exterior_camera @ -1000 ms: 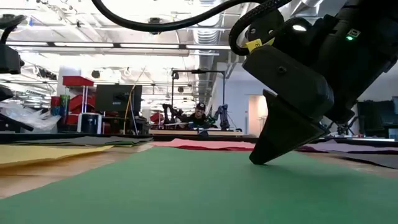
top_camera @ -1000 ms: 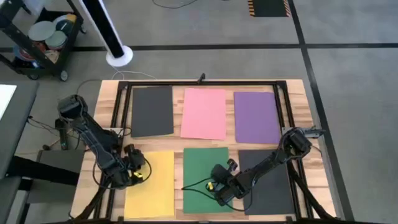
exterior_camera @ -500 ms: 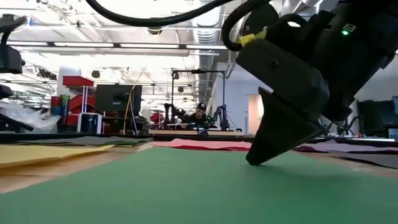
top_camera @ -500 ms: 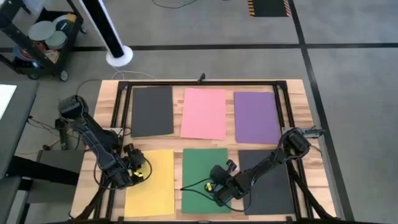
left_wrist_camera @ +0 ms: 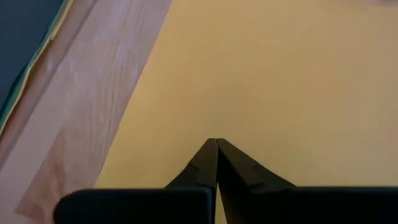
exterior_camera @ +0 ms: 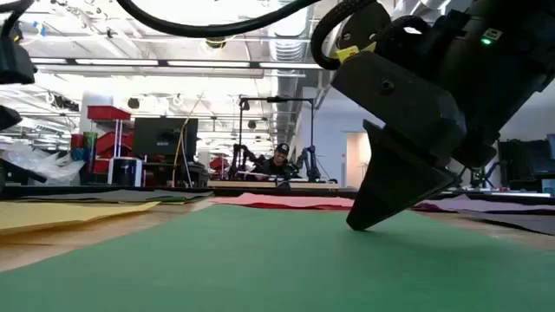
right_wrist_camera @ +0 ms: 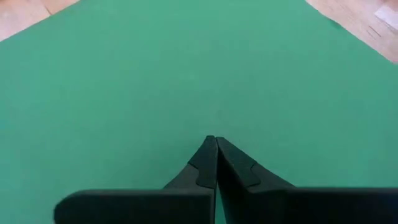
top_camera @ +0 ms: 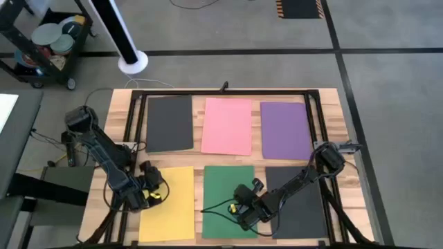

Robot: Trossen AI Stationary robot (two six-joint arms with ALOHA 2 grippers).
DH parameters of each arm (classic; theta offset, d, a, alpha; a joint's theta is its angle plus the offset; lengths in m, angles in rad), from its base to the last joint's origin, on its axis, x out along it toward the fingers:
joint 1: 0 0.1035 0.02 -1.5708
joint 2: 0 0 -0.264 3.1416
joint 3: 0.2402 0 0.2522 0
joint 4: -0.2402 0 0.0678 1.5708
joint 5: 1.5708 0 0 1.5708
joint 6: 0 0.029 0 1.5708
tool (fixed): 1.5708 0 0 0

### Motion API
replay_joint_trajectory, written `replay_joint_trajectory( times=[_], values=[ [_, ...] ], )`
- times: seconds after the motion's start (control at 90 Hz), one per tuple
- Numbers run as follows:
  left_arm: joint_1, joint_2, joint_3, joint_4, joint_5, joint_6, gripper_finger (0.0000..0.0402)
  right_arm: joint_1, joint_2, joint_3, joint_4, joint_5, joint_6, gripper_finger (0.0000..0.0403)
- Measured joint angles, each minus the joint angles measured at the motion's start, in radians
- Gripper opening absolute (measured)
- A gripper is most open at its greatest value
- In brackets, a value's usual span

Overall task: Organize paper
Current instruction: Put the green paper to the bottom center of the table

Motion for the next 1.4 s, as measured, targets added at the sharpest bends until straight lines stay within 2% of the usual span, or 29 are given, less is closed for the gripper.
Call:
replay_joint_trajectory(
  times=[0.078, 0.178, 0.267, 0.356, 0.556, 0.756, 0.856, 0.944, 1.122, 1.256, 1.4],
  values=[
    [0.0, 0.0, 0.001, 0.044, -0.08, -0.029, 0.0, -0.002, 0.0, 0.0, 0.0, 0.0, 0.0, 0.0],
    [0.0, 0.0, 0.001, 0.15, -0.253, -0.088, 0.0, -0.006, -0.001, 0.0, 0.007, -0.005, 0.0, 0.0],
    [0.0, 0.0, 0.001, 0.262, -0.39, -0.058, 0.0, -0.006, -0.001, 0.0, 0.018, -0.005, -0.001, 0.0],
    [0.0, 0.0, 0.001, 0.37, -0.473, -0.024, 0.0, -0.006, -0.001, 0.0, 0.023, -0.006, -0.017, 0.0],
    [-0.002, 0.0, -0.005, 0.577, -0.513, 0.061, 0.0, -0.003, -0.003, 0.001, 0.055, -0.049, -0.07, 0.0],
    [0.005, 0.0, -0.052, 0.789, -0.516, 0.207, 0.0, 0.007, -0.004, 0.002, 0.136, -0.088, -0.145, 0.0],
    [0.023, 0.0, -0.09, 0.957, -0.479, 0.322, 0.0, 0.011, -0.006, 0.002, 0.158, -0.1, -0.175, 0.0],
    [0.064, 0.0, -0.116, 1.142, -0.395, 0.478, 0.0, 0.011, -0.007, 0.002, 0.192, -0.133, -0.238, 0.0],
    [0.219, 0.0, -0.149, 1.502, -0.057, 0.849, 0.0, 0.006, -0.007, 0.002, 0.312, -0.221, -0.442, 0.0],
    [0.345, -0.001, -0.149, 1.608, 0.125, 0.979, 0.0, -0.004, -0.011, 0.002, 0.327, -0.252, -0.536, 0.0],
    [0.424, -0.001, -0.152, 1.617, 0.157, 1.005, 0.0, -0.018, -0.013, -0.012, 0.327, -0.28, -0.573, 0.0]
  ],
)
